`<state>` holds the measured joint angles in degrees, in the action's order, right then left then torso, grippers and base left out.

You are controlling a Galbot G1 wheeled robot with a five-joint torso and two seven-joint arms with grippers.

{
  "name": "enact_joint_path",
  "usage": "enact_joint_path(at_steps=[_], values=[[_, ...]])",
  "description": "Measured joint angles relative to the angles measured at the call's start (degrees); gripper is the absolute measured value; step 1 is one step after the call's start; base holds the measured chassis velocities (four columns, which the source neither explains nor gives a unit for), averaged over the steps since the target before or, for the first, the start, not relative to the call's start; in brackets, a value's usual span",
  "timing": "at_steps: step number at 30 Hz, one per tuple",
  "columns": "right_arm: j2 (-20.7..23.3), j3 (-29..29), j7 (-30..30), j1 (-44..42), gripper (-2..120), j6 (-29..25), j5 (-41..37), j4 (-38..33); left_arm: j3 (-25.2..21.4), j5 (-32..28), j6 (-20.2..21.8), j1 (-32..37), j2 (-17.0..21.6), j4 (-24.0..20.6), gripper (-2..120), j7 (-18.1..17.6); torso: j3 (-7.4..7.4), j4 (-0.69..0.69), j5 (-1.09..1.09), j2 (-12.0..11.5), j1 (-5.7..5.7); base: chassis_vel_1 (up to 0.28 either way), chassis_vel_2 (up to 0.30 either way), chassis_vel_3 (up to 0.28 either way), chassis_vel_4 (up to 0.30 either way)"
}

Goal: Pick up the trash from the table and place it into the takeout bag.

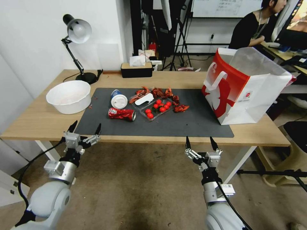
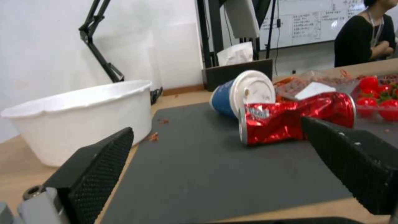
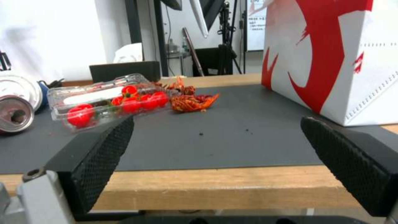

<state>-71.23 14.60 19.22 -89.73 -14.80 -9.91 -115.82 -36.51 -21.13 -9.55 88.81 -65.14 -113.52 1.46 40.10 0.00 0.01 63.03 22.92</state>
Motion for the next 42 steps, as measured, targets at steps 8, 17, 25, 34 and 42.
enact_joint_path(at_steps=[8,17,25,34,42], values=[[-0.4,0.0,0.2,-0.5,100,0.1,0.2,-0.1,-0.1,0.5,-2.9,2.1,-0.7,0.8,100,-0.2,0.00,0.00,-0.01,0.0,0.00,0.000,0.000,0.000,0.000],[-0.6,0.1,0.4,-0.6,100,0.2,0.3,-0.1,0.4,0.6,-3.9,1.9,-0.7,1.9,100,0.0,0.00,0.00,-0.01,0.0,0.00,0.000,0.000,0.000,0.000],[-0.9,0.2,0.6,-1.0,100,0.2,0.5,-0.1,1.4,-1.0,-4.8,-1.4,2.6,3.6,100,4.2,0.01,0.01,-0.01,0.0,0.00,0.000,0.000,0.000,0.000],[-1.0,0.3,0.7,-0.9,100,0.2,0.6,-0.1,5.3,-7.4,-5.1,-9.9,10.8,8.4,100,13.8,0.01,0.01,-0.02,0.0,0.00,0.000,0.000,0.000,0.000],[-1.1,0.4,0.8,-0.9,100,0.3,0.7,0.0,12.7,-14.0,-4.1,-21.7,21.3,17.8,100,26.7,0.01,0.01,-0.02,0.0,0.00,0.000,0.000,0.000,0.000]])
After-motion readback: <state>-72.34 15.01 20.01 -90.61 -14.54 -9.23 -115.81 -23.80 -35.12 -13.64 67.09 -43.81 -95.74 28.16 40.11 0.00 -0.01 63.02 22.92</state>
